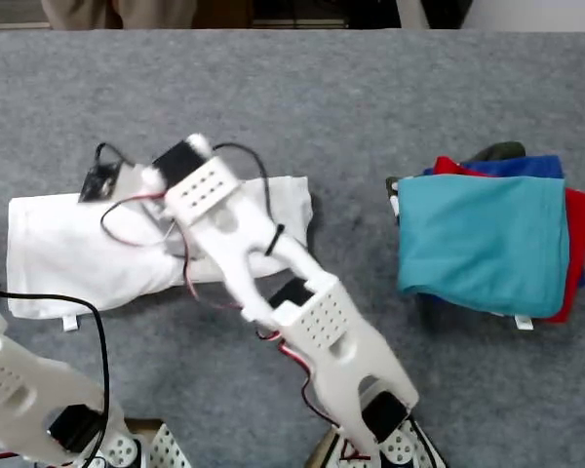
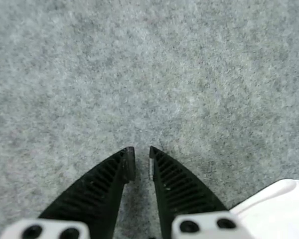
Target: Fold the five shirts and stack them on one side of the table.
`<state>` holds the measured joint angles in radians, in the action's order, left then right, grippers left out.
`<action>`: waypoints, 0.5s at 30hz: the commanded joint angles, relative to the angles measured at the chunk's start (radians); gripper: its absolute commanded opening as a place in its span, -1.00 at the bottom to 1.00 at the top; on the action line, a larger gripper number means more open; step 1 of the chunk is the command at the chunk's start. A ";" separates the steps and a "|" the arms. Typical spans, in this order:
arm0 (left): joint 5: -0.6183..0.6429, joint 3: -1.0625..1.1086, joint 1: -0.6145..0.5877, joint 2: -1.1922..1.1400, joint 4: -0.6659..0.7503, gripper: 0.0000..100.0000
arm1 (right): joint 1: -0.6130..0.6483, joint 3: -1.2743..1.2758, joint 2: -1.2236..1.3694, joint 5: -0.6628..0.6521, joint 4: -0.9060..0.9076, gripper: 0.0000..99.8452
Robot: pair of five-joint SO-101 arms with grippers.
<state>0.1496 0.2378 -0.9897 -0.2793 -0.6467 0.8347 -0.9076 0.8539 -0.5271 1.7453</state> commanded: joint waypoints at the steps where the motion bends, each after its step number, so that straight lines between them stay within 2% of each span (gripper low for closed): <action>1: 0.006 -0.049 0.012 0.012 0.011 -0.87 | 0.015 0.015 -0.039 0.011 -0.133 -0.98; 6: 0.006 -0.049 0.012 0.012 0.011 -0.87 | -0.015 -0.010 0.093 0.011 -0.354 -0.98; 15: 0.006 -0.049 0.012 0.013 0.011 -0.87 | -0.036 -0.351 0.130 0.011 -0.095 -0.99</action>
<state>0.1496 0.2378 -0.9897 -0.2793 -0.6467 0.8332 -1.0902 0.9966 -0.5271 1.5796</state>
